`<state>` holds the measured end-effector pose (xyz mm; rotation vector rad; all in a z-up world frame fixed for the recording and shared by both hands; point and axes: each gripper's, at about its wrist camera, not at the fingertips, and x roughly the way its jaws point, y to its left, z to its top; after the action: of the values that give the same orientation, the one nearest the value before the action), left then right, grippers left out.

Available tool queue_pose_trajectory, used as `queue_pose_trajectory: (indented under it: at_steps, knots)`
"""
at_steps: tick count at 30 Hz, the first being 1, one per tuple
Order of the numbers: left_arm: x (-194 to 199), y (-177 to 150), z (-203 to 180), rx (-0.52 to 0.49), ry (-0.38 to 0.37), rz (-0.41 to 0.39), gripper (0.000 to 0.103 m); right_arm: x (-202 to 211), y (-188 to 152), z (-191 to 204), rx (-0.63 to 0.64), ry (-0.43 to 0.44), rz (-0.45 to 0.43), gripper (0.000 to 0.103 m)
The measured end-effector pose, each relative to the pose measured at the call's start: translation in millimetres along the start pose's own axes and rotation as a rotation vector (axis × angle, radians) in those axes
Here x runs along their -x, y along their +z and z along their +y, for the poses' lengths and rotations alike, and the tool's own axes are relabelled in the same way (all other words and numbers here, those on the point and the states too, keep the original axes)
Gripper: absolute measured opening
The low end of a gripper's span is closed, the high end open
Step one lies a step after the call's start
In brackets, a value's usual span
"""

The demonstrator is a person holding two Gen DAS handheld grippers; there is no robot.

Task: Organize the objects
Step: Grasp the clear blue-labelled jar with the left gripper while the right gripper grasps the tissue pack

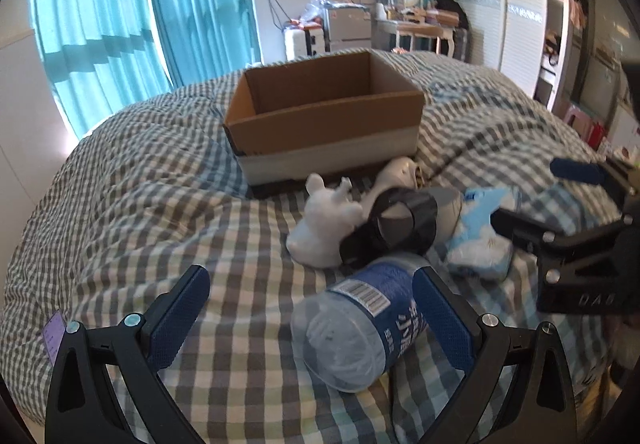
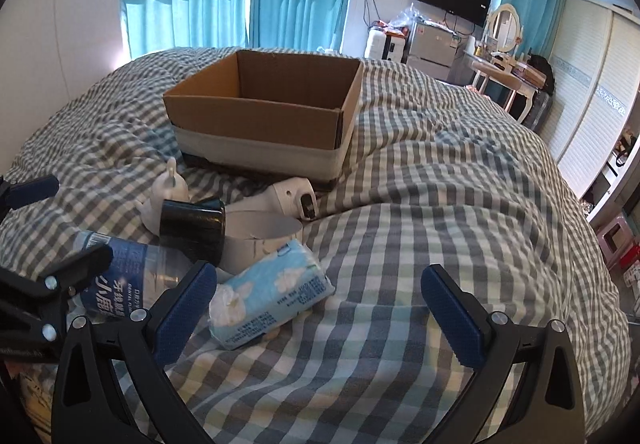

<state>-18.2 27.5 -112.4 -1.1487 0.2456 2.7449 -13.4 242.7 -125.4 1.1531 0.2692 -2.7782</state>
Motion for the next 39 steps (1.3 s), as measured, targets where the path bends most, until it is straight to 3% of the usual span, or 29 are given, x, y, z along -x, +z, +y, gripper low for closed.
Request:
queue_pose_trajectory:
  at_steps: [9,10,11,12,18,21,23,25,30,39]
  knots:
    - [-28,-11,-12,-0.023,-0.106,0.087,0.102,2,0,-5,-0.020,-0.003,0.005,0.103]
    - [-30,-12,-11,-0.014,-0.122,0.089,0.098,2,0,-5,-0.019,-0.002,0.006,0.103]
    - [-31,-12,-10,-0.001,-0.151,0.092,0.085,1,0,-5,-0.018,-0.002,0.007,0.103]
    - [-31,-12,-9,0.014,-0.185,0.094,0.082,1,0,-4,-0.018,-0.002,0.008,0.103]
    - [-15,-8,-1,0.060,-0.160,0.098,0.080,3,-1,-1,-0.010,-0.013,-0.006,0.103]
    - [13,0,6,0.028,-0.044,0.004,0.078,4,-1,1,0.001,-0.014,-0.012,0.103]
    - [24,5,12,0.015,0.019,-0.035,0.071,2,-2,6,0.015,-0.005,-0.004,0.103]
    - [27,10,21,0.023,0.046,-0.045,0.068,-2,-3,12,0.037,0.006,0.009,0.103]
    - [17,7,29,0.033,0.033,-0.023,0.068,-23,-6,35,0.119,0.027,0.074,0.102]
    - [-5,-8,13,-0.020,-0.006,0.036,0.068,-47,-11,42,0.161,-0.002,0.140,0.084]
